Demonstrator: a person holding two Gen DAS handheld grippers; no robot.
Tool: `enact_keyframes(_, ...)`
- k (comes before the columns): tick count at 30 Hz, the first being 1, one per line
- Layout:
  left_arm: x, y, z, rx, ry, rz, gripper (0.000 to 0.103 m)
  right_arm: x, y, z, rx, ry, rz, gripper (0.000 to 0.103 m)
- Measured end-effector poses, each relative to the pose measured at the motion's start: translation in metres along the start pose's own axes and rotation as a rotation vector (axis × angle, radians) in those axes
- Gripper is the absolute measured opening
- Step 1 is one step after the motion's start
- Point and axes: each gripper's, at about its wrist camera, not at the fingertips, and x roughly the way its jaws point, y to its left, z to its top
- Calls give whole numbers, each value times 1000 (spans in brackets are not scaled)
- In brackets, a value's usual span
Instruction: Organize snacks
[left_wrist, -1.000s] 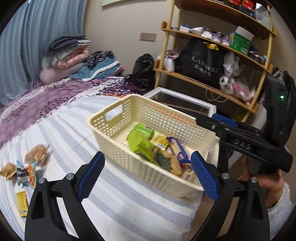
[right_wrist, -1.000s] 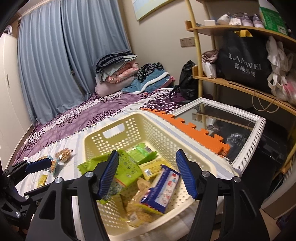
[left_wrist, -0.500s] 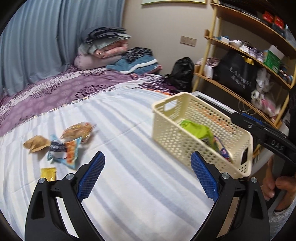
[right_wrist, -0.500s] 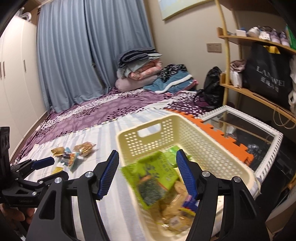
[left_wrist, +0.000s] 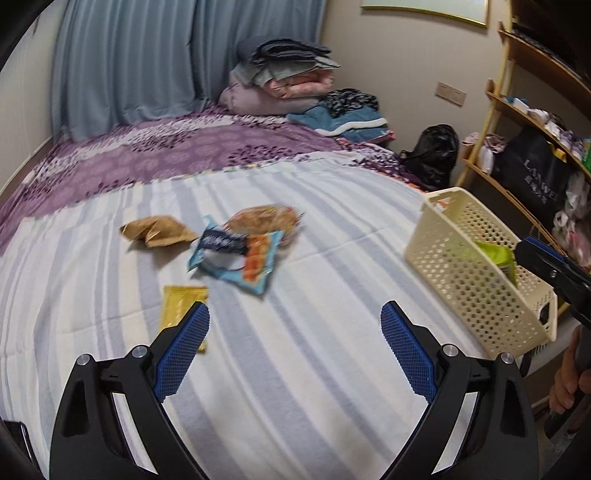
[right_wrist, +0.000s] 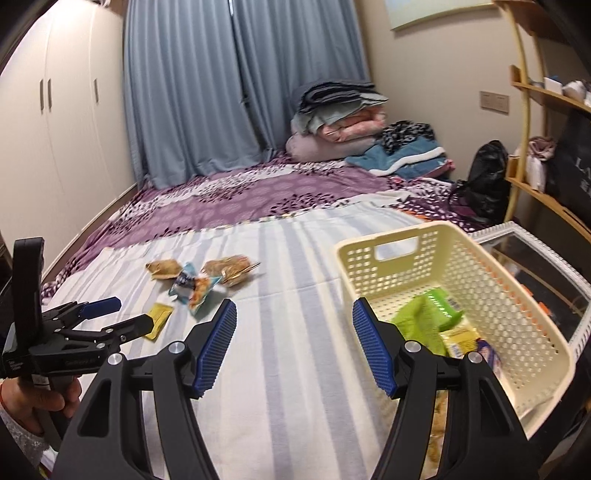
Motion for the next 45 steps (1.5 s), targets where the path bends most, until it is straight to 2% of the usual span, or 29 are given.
enact_keyframes(11, 26, 62, -16, -89, 39, 93, 94, 43, 42, -13, -64, 101, 78, 65)
enact_keyframes(18, 58, 88, -23, -104, 108, 117, 76, 68, 56, -18, -81, 148, 101, 65)
enact_keyframes(22, 74, 95, -26, -88, 142, 133, 67, 80, 62, -18, -88, 166, 108, 65)
enact_keyframes(30, 91, 91, -22, -17, 160, 156, 67, 108, 71, -21, -100, 206, 119, 65)
enact_keyframes(34, 94, 90, -19, 19, 156, 192, 49, 122, 78, -18, -113, 212, 133, 65)
enact_keyframes(45, 81, 101, -18, 6, 124, 174, 47, 156, 103, -3, -175, 201, 166, 65)
